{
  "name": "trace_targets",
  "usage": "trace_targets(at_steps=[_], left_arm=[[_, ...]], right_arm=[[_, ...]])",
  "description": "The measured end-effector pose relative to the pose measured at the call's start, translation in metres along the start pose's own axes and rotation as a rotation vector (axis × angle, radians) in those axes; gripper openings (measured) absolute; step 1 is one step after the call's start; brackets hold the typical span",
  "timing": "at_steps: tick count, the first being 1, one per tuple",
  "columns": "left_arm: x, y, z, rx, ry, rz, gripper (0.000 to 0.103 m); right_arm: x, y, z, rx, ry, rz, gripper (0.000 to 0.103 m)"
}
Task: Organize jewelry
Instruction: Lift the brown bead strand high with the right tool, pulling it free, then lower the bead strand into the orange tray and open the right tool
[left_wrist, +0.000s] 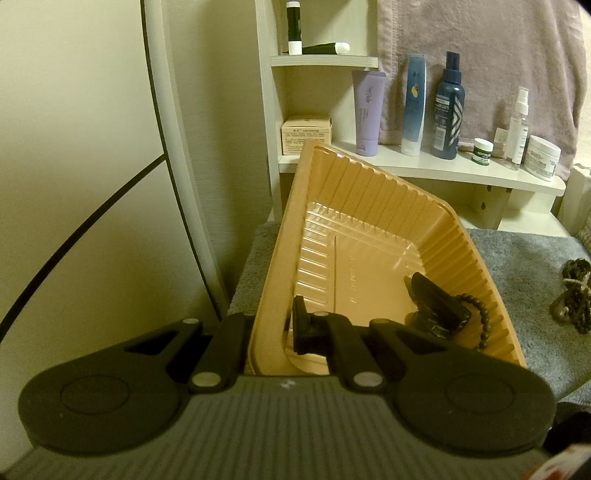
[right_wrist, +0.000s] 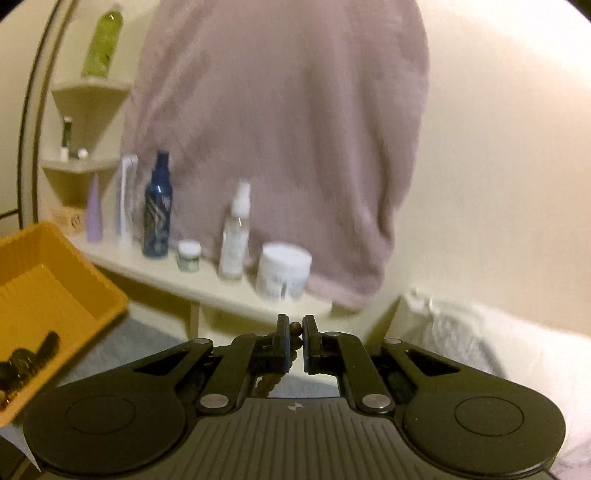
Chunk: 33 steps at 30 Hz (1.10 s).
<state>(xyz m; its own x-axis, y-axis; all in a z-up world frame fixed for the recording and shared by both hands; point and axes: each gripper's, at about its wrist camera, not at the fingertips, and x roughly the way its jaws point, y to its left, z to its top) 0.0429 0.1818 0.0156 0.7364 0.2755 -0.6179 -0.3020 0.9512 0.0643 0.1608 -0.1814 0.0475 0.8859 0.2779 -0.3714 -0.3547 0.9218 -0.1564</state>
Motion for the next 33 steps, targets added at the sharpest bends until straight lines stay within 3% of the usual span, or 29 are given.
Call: trace_targets(at_steps=[14,19,25,33], left_arm=[[0.000,0.000,0.000,0.004,0.001,-0.003,0.005],[-0.001,-0.001,0.001,0.012,0.002,-0.002,0.005],[-0.002,-0.001,0.002,0.018,-0.001,-0.006,0.004],[-0.004,-0.003,0.004,0.023,-0.012,-0.013,0.004]], right_arm=[[-0.034,0.010,0.067,-0.093,-0.156,0.034,0.006],[-0.038,0.025,0.089,-0.100,-0.182,0.121,0.006],[-0.032,0.053,0.118,-0.074,-0.202,0.285,0.006],[-0.014,0.113,0.136,-0.108,-0.186,0.470,0.006]])
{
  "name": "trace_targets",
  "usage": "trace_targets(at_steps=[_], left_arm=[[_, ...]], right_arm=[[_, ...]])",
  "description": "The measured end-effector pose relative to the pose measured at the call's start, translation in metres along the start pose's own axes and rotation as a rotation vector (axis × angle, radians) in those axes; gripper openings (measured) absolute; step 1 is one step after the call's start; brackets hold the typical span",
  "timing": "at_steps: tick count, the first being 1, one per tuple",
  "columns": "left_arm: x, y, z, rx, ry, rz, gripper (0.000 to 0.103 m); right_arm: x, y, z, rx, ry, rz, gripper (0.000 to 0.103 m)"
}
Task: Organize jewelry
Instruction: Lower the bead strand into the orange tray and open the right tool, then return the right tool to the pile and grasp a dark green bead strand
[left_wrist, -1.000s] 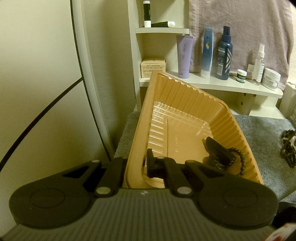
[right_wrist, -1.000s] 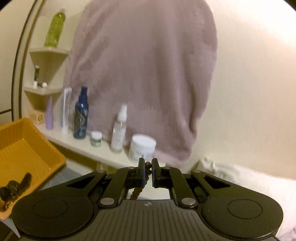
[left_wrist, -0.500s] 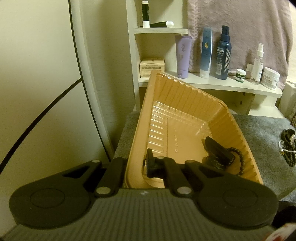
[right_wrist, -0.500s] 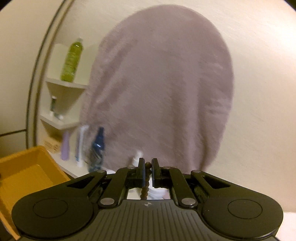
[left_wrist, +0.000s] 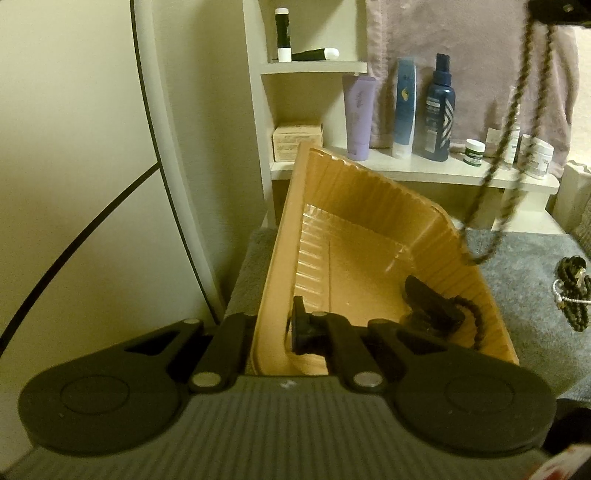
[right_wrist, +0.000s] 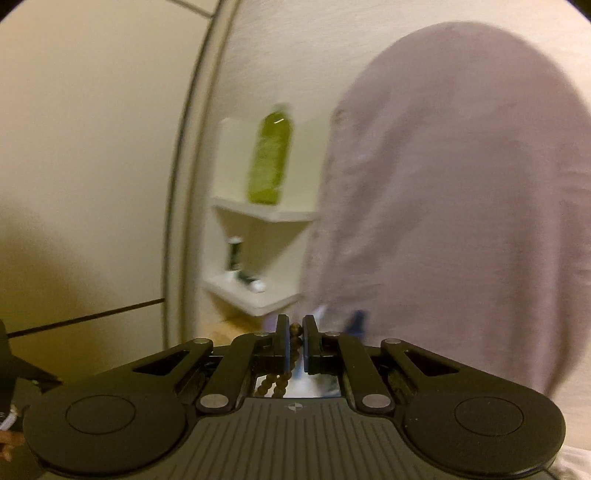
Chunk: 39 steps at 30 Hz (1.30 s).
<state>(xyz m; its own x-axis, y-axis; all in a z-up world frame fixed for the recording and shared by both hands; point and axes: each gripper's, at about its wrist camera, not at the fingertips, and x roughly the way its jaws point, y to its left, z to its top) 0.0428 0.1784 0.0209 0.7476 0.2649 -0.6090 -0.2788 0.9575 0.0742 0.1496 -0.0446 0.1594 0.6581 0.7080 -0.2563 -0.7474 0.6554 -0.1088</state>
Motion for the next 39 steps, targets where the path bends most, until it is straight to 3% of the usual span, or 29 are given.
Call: trace_targets(at_steps=[12,24,28,29,30,32,39], left_arm=[[-0.004,-0.001,0.001,0.003,-0.006,-0.011,0.004],[-0.002,-0.001,0.002,-0.003,-0.004,-0.012,0.004],[-0.002,-0.001,0.002,-0.003,-0.004,-0.010,0.004],[-0.002,-0.001,0.002,-0.003,-0.004,-0.011,0.004],[-0.002,-0.001,0.003,-0.004,-0.004,-0.013,0.004],[-0.003,-0.001,0.003,-0.005,-0.004,-0.014,0.004],[-0.002,-0.002,0.004,0.000,-0.005,-0.011,0.004]], right_arm=[[0.067,0.047,-0.036,-0.025,0.166,0.155,0.006],[0.084,0.048,-0.069,0.030,0.267,0.192,0.007],[0.075,0.046,-0.077,0.049,0.261,0.147,0.008],[0.071,0.043,-0.080,0.065,0.254,0.134,0.015],[0.067,0.040,-0.083,0.083,0.247,0.118,0.030],[0.055,0.031,-0.092,0.132,0.225,0.085,0.050],[0.006,0.007,-0.143,0.248,0.206,-0.133,0.051]])
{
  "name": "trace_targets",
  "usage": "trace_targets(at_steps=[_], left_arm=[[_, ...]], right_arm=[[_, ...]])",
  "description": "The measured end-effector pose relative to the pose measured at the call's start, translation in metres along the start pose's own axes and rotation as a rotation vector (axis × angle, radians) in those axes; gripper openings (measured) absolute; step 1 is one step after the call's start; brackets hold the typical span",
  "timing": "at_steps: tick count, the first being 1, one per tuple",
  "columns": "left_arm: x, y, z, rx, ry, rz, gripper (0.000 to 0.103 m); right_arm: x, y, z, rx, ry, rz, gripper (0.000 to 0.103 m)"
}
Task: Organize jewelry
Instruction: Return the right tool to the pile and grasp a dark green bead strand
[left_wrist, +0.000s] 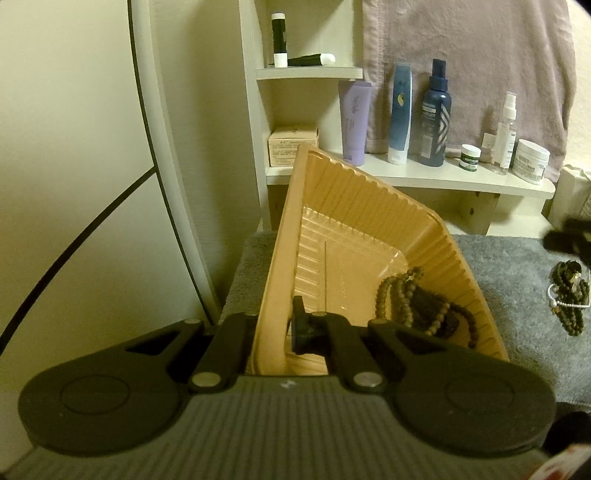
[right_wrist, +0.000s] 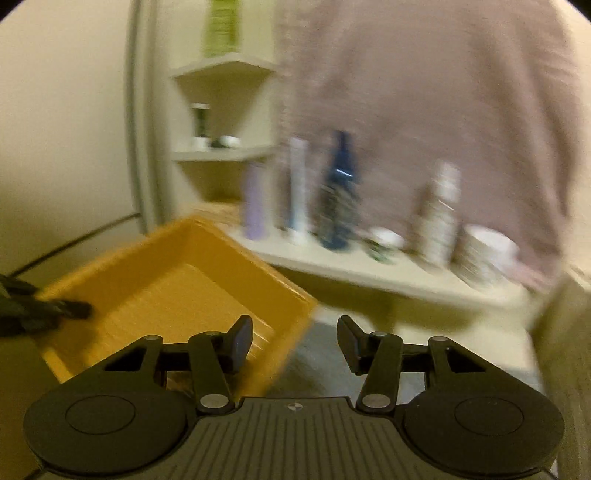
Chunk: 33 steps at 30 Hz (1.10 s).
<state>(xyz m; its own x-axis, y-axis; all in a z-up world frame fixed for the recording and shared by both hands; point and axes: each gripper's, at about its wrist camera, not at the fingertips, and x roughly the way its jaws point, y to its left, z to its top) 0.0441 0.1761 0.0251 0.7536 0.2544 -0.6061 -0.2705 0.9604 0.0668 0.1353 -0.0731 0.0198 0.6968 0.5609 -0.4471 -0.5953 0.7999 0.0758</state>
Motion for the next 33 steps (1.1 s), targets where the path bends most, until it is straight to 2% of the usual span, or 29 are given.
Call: trace_targets(at_steps=[7,12,15,22,24,29,33], left_arm=[[0.001,0.000,0.000,0.003,0.003,0.002,0.004],[0.001,-0.001,0.001,0.008,0.007,0.006,0.004],[0.000,-0.002,0.001,0.013,0.008,0.012,0.004],[0.000,-0.003,0.001,0.019,0.013,0.018,0.004],[0.000,-0.003,0.001,0.021,0.013,0.020,0.004],[0.000,-0.003,0.002,0.024,0.014,0.023,0.004],[0.000,-0.003,0.001,0.024,0.015,0.023,0.004]], right_arm=[[-0.027,-0.043,-0.057,0.177,0.023,-0.217,0.051],[-0.036,-0.067,-0.083,0.237,0.058,-0.299,0.051],[-0.036,-0.075,-0.090,0.250,0.070,-0.323,0.051],[-0.022,-0.082,-0.096,0.255,0.092,-0.322,0.049],[-0.018,-0.083,-0.096,0.253,0.100,-0.314,0.034],[-0.009,-0.087,-0.097,0.239,0.122,-0.319,0.021],[0.001,-0.092,-0.093,0.229,0.149,-0.318,0.020]])
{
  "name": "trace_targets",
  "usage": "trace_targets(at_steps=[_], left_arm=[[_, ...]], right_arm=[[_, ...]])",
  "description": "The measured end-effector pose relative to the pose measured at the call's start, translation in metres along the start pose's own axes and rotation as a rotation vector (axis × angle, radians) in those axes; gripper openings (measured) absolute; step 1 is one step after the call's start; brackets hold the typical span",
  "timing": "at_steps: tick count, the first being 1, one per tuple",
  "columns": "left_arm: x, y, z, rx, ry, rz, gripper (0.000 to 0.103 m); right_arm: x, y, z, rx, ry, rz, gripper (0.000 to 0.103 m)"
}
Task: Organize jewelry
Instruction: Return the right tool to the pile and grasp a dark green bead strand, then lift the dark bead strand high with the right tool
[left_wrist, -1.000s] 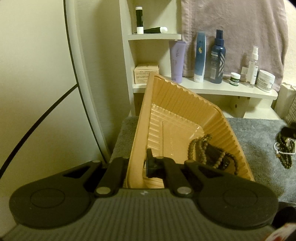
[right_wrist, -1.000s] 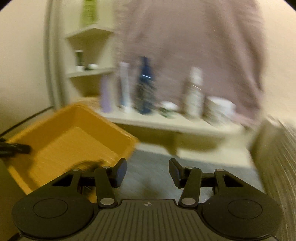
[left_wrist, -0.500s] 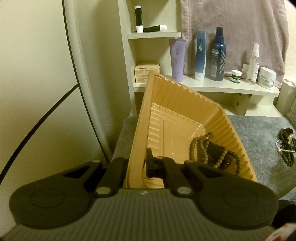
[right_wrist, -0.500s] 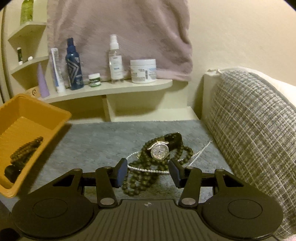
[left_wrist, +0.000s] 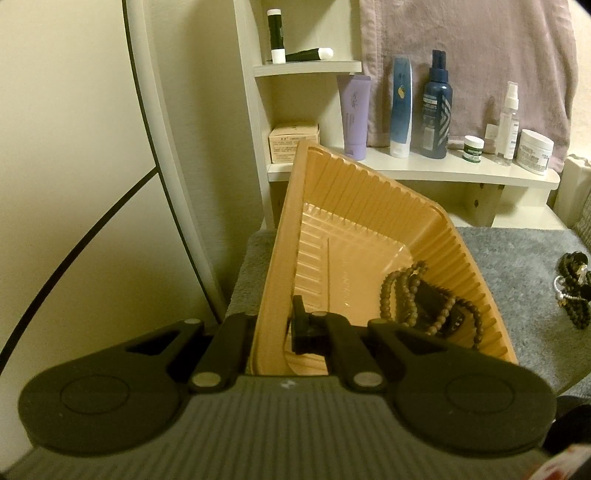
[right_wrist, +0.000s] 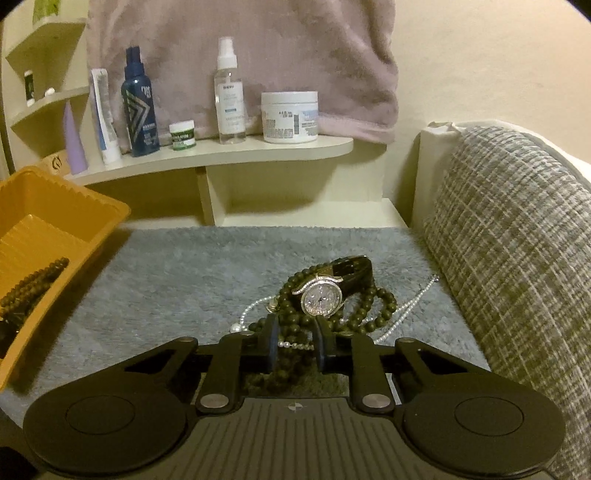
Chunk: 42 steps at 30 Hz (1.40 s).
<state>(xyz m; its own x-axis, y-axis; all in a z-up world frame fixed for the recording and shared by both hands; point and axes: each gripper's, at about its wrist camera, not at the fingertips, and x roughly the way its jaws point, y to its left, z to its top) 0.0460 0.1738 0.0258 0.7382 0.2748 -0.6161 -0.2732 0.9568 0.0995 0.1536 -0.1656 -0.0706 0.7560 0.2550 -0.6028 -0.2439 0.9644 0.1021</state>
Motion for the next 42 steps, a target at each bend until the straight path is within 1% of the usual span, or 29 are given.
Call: trace_targets(at_steps=[4,5,6,7,11,15,21,24,33,42], left_arm=[[0.000,0.001,-0.001,-0.001,0.000,0.001,0.004],[0.000,0.001,-0.001,-0.002,0.000,0.001,0.004],[0.000,0.001,-0.001,-0.004,0.001,0.000,0.004],[0.001,0.002,-0.001,-0.004,0.002,0.000,0.004],[0.002,0.002,-0.001,-0.005,0.002,0.001,0.004],[0.002,0.002,-0.002,-0.005,0.002,-0.001,0.004],[0.003,0.003,-0.002,-0.006,0.002,-0.004,0.004],[0.003,0.002,-0.002,-0.007,0.001,-0.004,0.004],[0.004,0.002,-0.001,-0.008,0.000,-0.006,0.004],[0.004,0.001,-0.001,-0.009,-0.002,-0.008,0.004]], right_arm=[[0.011,0.000,0.005,-0.018,0.040,0.004,0.020],[0.014,0.001,0.006,-0.028,0.051,0.005,0.017],[0.015,0.001,0.006,-0.033,0.059,0.006,0.010],[0.017,0.003,0.007,-0.043,0.068,0.007,0.008],[0.011,0.007,0.010,-0.065,0.057,0.014,0.007],[-0.005,0.010,0.023,-0.081,-0.003,0.026,0.006],[-0.033,0.006,0.064,-0.125,-0.115,0.045,0.006],[-0.045,0.001,0.085,-0.139,-0.164,0.038,0.006],[-0.073,-0.016,0.136,-0.165,-0.270,0.029,0.006],[-0.106,-0.017,0.178,-0.221,-0.381,0.020,0.006]])
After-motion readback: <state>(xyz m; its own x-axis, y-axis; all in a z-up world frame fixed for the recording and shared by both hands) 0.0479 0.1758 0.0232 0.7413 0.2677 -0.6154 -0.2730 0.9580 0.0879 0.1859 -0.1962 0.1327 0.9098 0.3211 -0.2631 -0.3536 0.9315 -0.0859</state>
